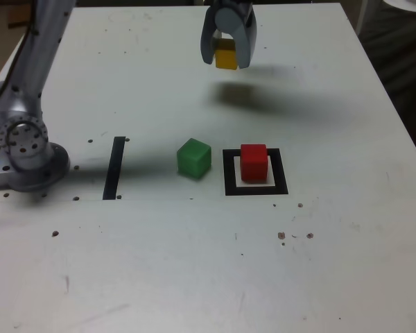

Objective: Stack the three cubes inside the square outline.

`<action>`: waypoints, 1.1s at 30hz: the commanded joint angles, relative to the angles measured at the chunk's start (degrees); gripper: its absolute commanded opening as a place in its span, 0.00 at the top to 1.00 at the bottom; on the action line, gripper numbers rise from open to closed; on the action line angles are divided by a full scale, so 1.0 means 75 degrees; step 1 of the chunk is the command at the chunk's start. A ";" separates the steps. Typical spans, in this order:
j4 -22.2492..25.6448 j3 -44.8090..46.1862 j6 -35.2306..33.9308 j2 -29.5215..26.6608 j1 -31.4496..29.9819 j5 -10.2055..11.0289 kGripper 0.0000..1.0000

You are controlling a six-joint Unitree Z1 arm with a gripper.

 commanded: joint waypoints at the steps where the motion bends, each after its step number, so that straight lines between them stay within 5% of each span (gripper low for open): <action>1: 0.0011 0.0130 -0.0178 -0.0216 -0.0173 -0.0050 0.67; 14: -0.0016 0.1182 -0.2009 -0.1074 -0.1783 -0.0287 0.67; 33: -0.0071 0.1398 -0.4054 -0.1168 -0.3639 -0.1218 0.67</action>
